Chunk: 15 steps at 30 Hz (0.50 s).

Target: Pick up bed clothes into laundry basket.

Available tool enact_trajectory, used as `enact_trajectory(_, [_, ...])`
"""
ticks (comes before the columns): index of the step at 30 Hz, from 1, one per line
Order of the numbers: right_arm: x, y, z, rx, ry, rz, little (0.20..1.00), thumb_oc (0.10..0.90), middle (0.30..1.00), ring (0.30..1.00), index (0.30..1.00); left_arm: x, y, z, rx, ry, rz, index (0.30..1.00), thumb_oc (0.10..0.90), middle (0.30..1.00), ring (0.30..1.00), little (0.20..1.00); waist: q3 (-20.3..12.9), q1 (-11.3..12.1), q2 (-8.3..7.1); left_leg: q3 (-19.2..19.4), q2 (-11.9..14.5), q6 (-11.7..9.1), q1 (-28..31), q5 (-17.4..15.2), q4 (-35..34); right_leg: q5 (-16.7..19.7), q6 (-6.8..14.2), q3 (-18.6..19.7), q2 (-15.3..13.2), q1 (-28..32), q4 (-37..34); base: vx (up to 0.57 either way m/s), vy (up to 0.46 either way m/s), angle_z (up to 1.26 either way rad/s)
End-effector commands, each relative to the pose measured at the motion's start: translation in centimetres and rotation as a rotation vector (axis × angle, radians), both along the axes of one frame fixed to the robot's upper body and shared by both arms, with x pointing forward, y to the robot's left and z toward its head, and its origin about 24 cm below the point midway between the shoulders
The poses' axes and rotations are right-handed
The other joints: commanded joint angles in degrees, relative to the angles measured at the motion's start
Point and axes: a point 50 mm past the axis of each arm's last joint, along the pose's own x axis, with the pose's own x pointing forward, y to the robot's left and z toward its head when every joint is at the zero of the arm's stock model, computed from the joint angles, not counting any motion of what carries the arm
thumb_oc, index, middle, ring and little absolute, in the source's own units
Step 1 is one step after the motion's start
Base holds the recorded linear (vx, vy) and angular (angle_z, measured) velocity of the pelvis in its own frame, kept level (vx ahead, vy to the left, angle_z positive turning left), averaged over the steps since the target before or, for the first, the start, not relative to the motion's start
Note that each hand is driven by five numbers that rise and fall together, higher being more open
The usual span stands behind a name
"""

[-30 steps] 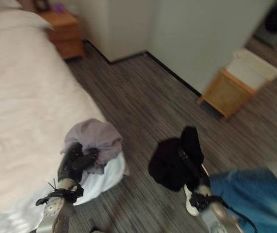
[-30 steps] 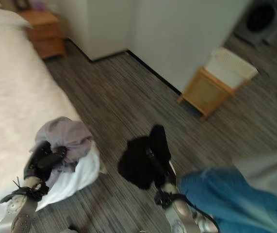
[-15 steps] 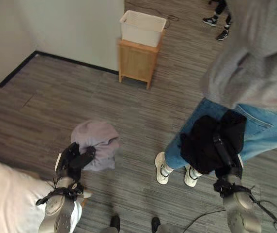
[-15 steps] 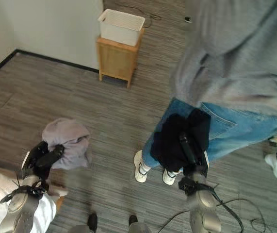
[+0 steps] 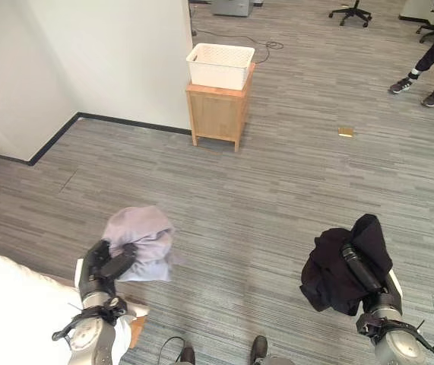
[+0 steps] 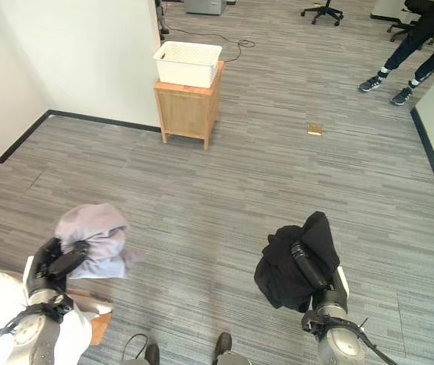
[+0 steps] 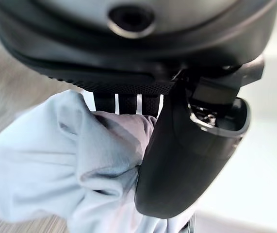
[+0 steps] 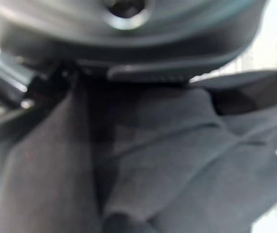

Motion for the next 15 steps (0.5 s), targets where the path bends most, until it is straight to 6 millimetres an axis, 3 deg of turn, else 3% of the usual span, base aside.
enact_trajectory(1, [3.4,0.2,7.2,-0.096,-0.372,0.075,0.3,0.4,0.3,0.3,0.3,1.7,2.3,7.6,0.253,-0.314,-0.023,0.3,0.4,0.3,0.3,0.3,-2.7,0.2,-3.03,4.8,0.8,0.1,-4.8,1.4,2.7,-7.2,3.7,-0.5,-3.7,6.7,-0.5,0.04,0.021,0.06])
enact_trajectory(5, [4.1,1.5,7.6,-0.09,-0.398,0.132,0.3,0.4,0.3,0.3,0.3,2.6,1.3,7.3,0.266,-0.303,-0.082,0.3,0.4,0.3,0.3,0.3,-2.5,0.6,-3.54,4.9,0.5,-0.1,-6.3,0.6,4.4,-6.7,4.0,-1.5,-4.3,6.9,-1.3,0.05,0.038,0.09])
enact_trajectory(6, [4.2,1.6,7.6,-0.103,-0.392,0.143,0.3,0.4,0.3,0.3,0.3,2.8,1.9,8.7,0.381,-0.32,-0.08,0.3,0.4,0.3,0.3,0.3,-2.3,0.8,-3.53,5.0,0.3,-0.1,-6.3,-0.1,4.9,-6.9,4.3,-1.6,-4.6,7.2,-1.3,0.09,0.08,0.06])
enact_trajectory(9, [4.0,0.7,8.9,-0.112,-0.466,0.083,0.3,0.4,0.3,0.3,0.3,1.2,4.9,11.1,0.357,-0.47,0.108,0.3,0.4,0.3,0.3,0.3,-2.5,1.0,-3.71,5.8,-0.4,0.4,-6.4,-1.1,4.9,-6.7,5.3,-1.4,-5.8,7.0,-0.8,0.14,0.12,0.0])
enact_trajectory(10, [3.4,-0.2,9.4,-0.137,-0.492,0.029,0.3,0.4,0.3,0.3,0.3,-0.1,6.6,12.9,0.356,-0.557,0.22,0.3,0.4,0.3,0.3,0.3,-2.5,0.9,-3.6,6.1,-1.2,1.7,-6.3,-2.5,5.1,-6.5,6.0,-0.6,-7.2,5.1,4.4,0.16,0.134,-0.01])
enact_trajectory(11, [3.4,-0.2,9.4,-0.136,-0.493,0.029,0.3,0.4,0.3,0.3,0.3,-0.1,6.6,12.9,0.356,-0.559,0.221,0.3,0.4,0.3,0.3,0.3,-2.6,1.0,-3.68,6.2,-1.3,1.8,-6.6,-2.3,5.1,-6.3,6.0,-0.5,-7.3,4.6,4.7,0.12,0.142,-0.06])
enact_trajectory(12, [3.3,-0.4,9.7,-0.152,-0.5,0.021,0.3,0.4,0.3,0.3,0.3,-0.1,6.8,13.3,0.373,-0.562,0.226,0.3,0.4,0.3,0.3,0.3,-2.0,0.7,-3.57,6.1,-1.7,2.5,-6.6,-3.2,5.5,-5.3,6.6,0.6,-8.2,2.2,9.5,0.0,0.111,-0.08])
enact_trajectory(15, [3.2,-0.6,9.9,-0.178,-0.494,0.016,0.3,0.4,0.3,0.3,0.3,0.8,6.1,14.1,0.381,-0.568,0.172,0.3,0.4,0.3,0.3,0.3,0.8,-1.3,-2.84,6.5,-3.3,6.0,-5.0,-5.2,5.9,2.0,8.3,4.5,-10.8,-6.4,27.8,0.1,0.22,0.11])
